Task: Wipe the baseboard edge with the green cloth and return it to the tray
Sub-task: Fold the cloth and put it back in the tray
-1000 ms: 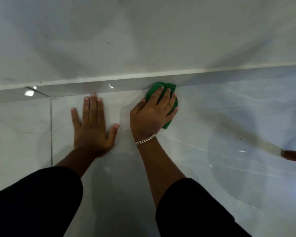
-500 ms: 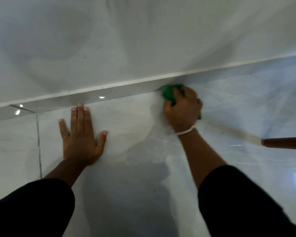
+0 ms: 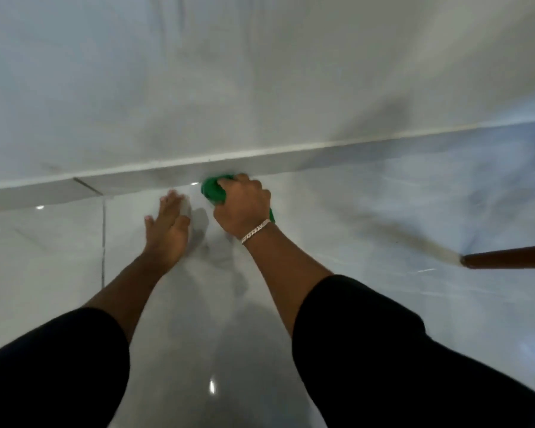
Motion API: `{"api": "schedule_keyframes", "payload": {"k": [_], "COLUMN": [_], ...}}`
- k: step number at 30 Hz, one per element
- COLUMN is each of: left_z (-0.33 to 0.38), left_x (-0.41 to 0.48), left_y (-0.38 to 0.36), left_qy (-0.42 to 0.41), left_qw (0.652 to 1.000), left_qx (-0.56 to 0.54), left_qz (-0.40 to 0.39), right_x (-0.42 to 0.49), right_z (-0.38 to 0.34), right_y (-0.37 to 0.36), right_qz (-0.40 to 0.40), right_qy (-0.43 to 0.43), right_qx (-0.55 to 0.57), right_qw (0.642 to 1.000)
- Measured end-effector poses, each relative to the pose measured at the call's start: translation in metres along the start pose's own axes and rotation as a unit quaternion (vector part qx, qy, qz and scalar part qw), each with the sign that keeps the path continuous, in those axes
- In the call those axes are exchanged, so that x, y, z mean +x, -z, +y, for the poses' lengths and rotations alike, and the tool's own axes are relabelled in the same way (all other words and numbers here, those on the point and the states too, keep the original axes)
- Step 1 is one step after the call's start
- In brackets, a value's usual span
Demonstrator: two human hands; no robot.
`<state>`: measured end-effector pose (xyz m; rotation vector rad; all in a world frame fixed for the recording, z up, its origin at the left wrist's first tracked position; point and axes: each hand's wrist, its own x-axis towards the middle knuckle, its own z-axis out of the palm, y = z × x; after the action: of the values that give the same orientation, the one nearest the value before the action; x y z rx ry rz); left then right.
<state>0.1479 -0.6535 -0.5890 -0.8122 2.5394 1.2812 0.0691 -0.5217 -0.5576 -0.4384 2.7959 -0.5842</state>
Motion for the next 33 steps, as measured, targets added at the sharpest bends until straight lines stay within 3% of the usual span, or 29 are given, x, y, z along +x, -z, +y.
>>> {"api": "schedule_keyframes", "payload": {"k": [1,2,3,5,9,14,17,19,22,29,33], "left_z": [0.023,0.045,0.066,0.103,0.170,0.280,0.368,0.422,0.499,0.631,0.693], "left_x": [-0.011,-0.024,-0.040,-0.071,-0.136,-0.221,-0.281,-0.318,-0.363,-0.415,-0.421], "left_y": [0.002,0.006,0.010,0.024,0.070,0.151,0.198,0.220,0.238,0.181,0.081], "left_qy": [0.069,0.128,0.168,0.189,0.144,0.150,0.149,0.144,0.135,0.114,0.119], "left_qw": [0.981,0.936,0.894,0.852,0.860,0.849,0.838,0.829,0.832,0.830,0.820], "left_qx": [-0.184,-0.327,-0.412,-0.481,-0.472,-0.471,-0.470,-0.478,-0.472,-0.439,-0.433], "left_qz": [-0.010,-0.023,-0.044,-0.077,-0.131,-0.186,-0.234,-0.251,-0.258,-0.325,-0.355], "right_x": [-0.006,-0.016,-0.029,-0.060,-0.126,-0.203,-0.249,-0.278,-0.318,-0.377,-0.390], "right_z": [0.002,-0.001,-0.008,-0.025,-0.058,-0.090,-0.102,-0.103,-0.094,0.001,0.116], "right_y": [0.016,0.032,0.050,0.085,0.177,0.325,0.440,0.509,0.602,0.711,0.743], "right_qz": [-0.023,-0.031,-0.027,0.007,0.054,0.125,0.076,0.050,0.052,0.051,0.100], "right_qy": [-0.018,-0.038,-0.048,-0.044,-0.072,-0.241,-0.328,-0.317,-0.318,-0.336,-0.350], "right_qx": [0.048,0.100,0.144,0.220,0.332,0.415,0.507,0.540,0.609,0.677,0.695], "right_qw": [0.998,0.994,0.988,0.974,0.939,0.869,0.794,0.778,0.725,0.653,0.620]}}
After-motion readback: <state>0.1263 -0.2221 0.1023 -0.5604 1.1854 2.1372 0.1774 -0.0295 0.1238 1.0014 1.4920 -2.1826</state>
